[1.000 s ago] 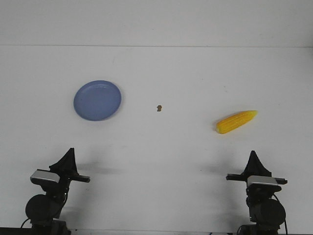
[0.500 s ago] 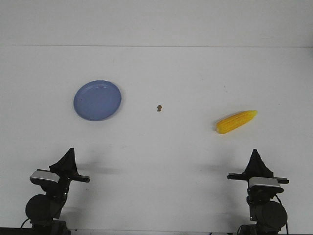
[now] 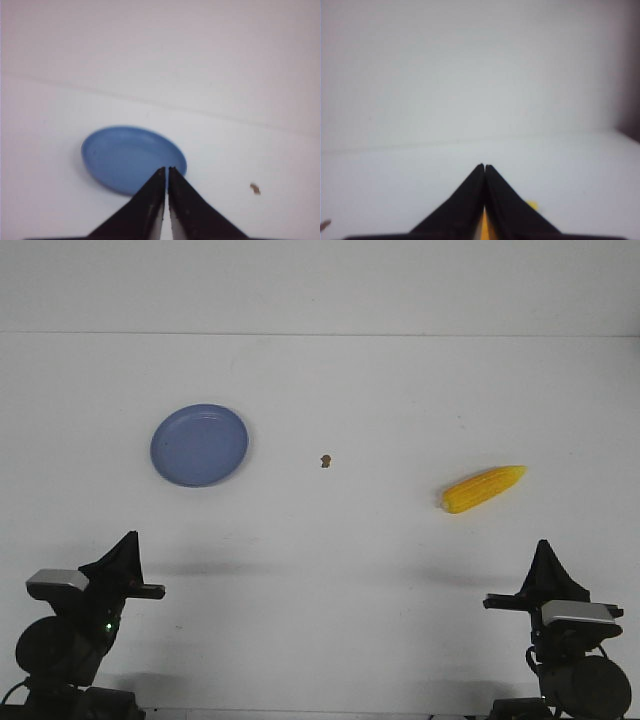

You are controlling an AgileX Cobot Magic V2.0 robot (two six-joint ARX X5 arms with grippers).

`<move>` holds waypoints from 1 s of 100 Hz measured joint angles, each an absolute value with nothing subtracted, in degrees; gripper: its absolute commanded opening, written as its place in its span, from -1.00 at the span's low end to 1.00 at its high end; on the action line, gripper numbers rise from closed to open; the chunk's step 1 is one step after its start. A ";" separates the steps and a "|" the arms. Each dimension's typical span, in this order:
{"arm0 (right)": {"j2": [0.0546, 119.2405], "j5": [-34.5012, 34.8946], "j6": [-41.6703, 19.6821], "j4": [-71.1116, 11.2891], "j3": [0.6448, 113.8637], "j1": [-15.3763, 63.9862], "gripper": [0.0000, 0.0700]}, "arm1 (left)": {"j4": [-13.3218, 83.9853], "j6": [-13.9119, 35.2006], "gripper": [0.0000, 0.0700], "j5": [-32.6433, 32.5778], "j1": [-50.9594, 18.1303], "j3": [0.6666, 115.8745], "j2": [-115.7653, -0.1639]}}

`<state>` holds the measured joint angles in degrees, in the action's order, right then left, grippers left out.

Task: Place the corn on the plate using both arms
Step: 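Raise both arms and reach the left gripper toward the blue plate rim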

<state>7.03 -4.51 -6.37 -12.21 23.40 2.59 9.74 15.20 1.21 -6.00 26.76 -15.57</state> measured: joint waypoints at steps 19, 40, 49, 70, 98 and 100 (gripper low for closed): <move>18.61 -4.51 -6.96 -26.22 37.52 2.59 -1.00 | 20.82 15.49 -0.96 1.23 -6.00 40.49 -28.58; 31.38 -4.12 -7.25 -38.57 48.27 2.59 -1.00 | 29.30 12.23 -0.96 1.23 -6.00 50.57 -40.14; 35.75 -2.52 -7.33 -40.07 50.35 2.59 -1.00 | 31.51 11.05 -0.96 1.34 -6.02 52.38 -43.72; 41.08 1.50 -7.33 -41.28 51.09 2.59 -1.00 | 32.38 10.37 -0.95 1.41 -6.02 52.66 -46.00; 42.13 1.50 -7.31 -42.17 51.09 2.59 0.47 | 32.16 10.37 0.52 1.41 -6.02 52.66 -45.69; 42.06 1.50 -7.33 -42.19 51.09 2.59 0.52 | 32.18 10.37 0.62 1.41 -6.02 52.66 -45.69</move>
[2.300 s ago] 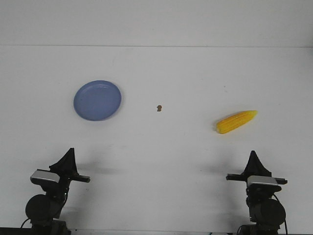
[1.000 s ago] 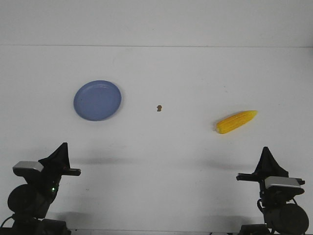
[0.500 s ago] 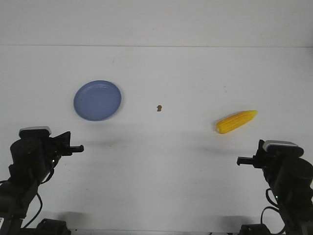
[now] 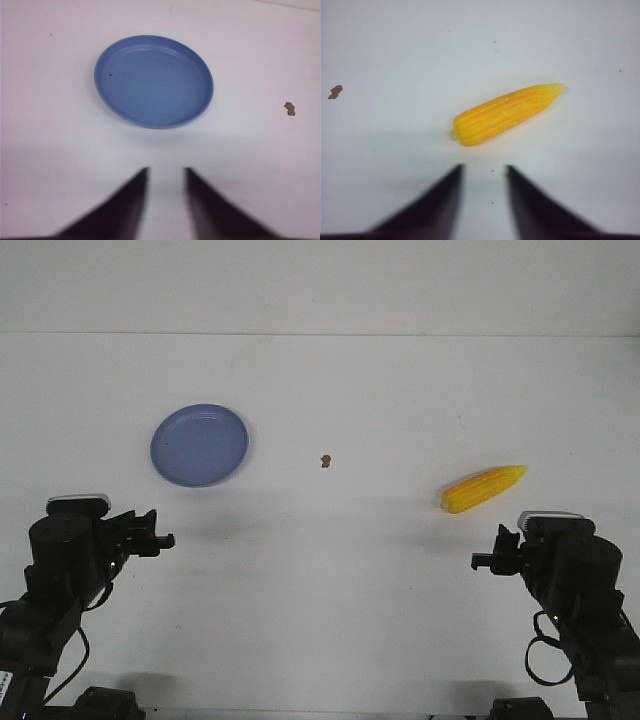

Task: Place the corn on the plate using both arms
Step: 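Raise both arms and reach the left gripper toward the blue plate rim, then grip the near rim of the blue plate with the left gripper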

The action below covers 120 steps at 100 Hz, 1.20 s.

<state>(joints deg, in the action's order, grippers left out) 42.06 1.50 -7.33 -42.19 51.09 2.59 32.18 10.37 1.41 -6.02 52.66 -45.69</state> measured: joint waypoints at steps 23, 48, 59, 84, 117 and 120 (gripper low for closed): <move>41.87 1.50 -7.33 -42.59 51.09 2.59 0.54 | 32.16 10.41 0.69 1.41 -6.02 52.66 -45.69; 41.87 1.50 -7.33 -42.59 51.09 2.59 0.54 | 27.09 12.93 0.68 1.52 -4.01 54.17 -54.50; 41.87 1.50 -7.33 -42.59 51.09 2.59 0.54 | 26.35 14.85 0.69 1.50 -1.15 57.56 -65.06; 41.87 1.50 -7.33 -42.59 51.09 2.59 0.54 | 25.78 16.29 0.69 1.48 2.90 70.52 -87.88; 41.87 1.50 -7.33 -42.96 51.09 2.59 0.54 | 25.69 16.29 0.69 1.48 3.79 81.69 -104.27; 41.87 1.50 -7.33 -43.00 51.09 2.59 0.54 | 25.80 16.29 0.69 1.48 3.86 82.02 -105.27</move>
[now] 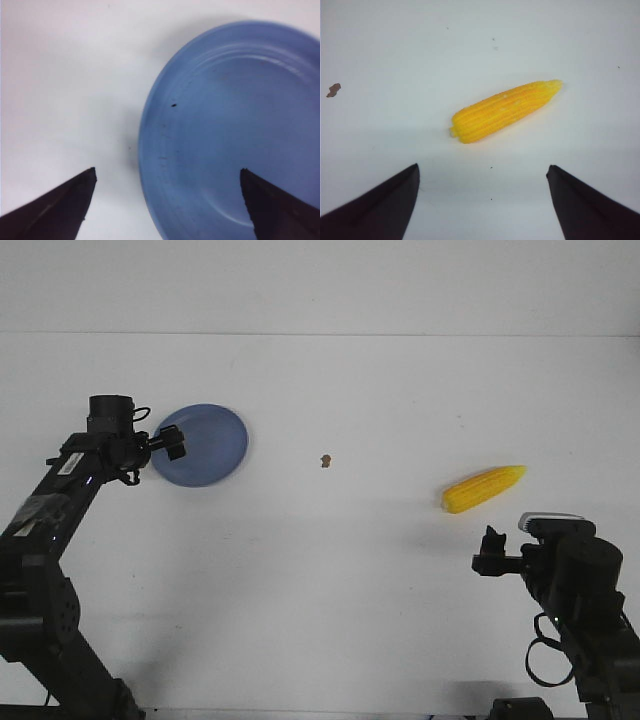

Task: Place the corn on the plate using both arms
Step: 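Grip the near rim of the blue plate with the left gripper, then drag the blue plate with the left gripper toward the table center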

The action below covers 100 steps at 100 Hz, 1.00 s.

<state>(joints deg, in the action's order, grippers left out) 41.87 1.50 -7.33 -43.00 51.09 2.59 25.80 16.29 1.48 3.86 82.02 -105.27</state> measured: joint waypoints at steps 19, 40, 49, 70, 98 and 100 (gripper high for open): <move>41.87 1.50 -7.33 -43.27 51.09 2.59 0.54 | 25.69 16.29 0.69 1.48 3.99 82.35 -109.58; 41.87 1.50 -7.33 -43.44 51.09 2.59 0.54 | 25.39 16.27 -0.15 1.45 3.99 82.35 -109.95; 41.87 1.50 -7.33 -43.44 51.09 2.59 0.54 | 25.39 16.27 -1.00 1.45 3.99 82.35 -109.95; 41.87 1.50 -7.33 -43.44 51.09 2.59 0.54 | 25.26 16.62 -0.98 1.85 4.01 82.35 -109.95; 41.87 1.50 -7.33 -43.42 51.09 2.59 0.54 | 27.38 16.16 -0.98 14.81 3.68 82.35 -105.23; 41.87 1.50 -7.33 -43.42 51.09 2.59 0.54 | 27.64 15.99 -0.98 15.07 3.42 82.35 -104.25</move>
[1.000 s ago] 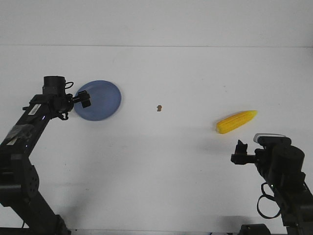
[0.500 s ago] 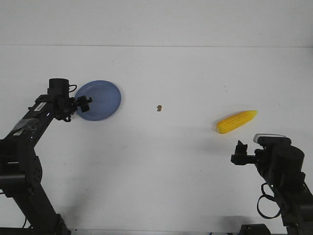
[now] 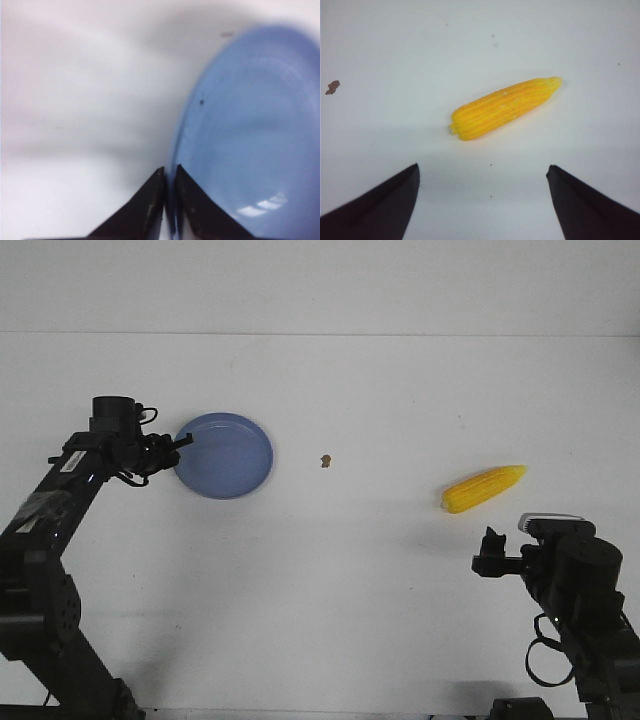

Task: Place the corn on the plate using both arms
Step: 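Drag the blue plate with the left gripper toward the table center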

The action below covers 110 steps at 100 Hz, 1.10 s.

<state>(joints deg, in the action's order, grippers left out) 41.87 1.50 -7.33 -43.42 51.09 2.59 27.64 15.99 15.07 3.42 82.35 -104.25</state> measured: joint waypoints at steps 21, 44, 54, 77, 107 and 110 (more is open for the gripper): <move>41.87 1.50 -7.33 -43.18 51.09 2.59 0.54 | 29.02 15.59 -0.98 21.43 -0.05 81.71 -95.50; 41.87 1.50 -7.33 -42.48 51.09 2.59 0.54 | 27.27 15.77 -0.98 23.94 -7.97 71.61 -89.27; 41.87 1.50 -7.33 -42.24 51.09 2.59 0.54 | 24.77 16.56 -0.98 24.25 -12.69 65.21 -87.94; 41.87 1.50 -7.33 -41.93 51.09 2.59 0.54 | 16.10 21.87 -0.97 25.54 -21.41 54.96 -87.83; 41.87 1.50 -7.33 -41.91 51.09 2.59 0.54 | 14.15 24.34 -0.85 25.39 -24.43 54.04 -87.81; 41.87 1.50 -7.33 -41.91 51.09 2.59 0.54 | 14.28 24.45 -0.78 25.15 -24.43 54.04 -87.81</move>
<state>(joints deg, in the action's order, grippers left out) 41.87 1.50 -7.33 -41.91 51.09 2.59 14.28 24.45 25.15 -24.43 54.04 -87.81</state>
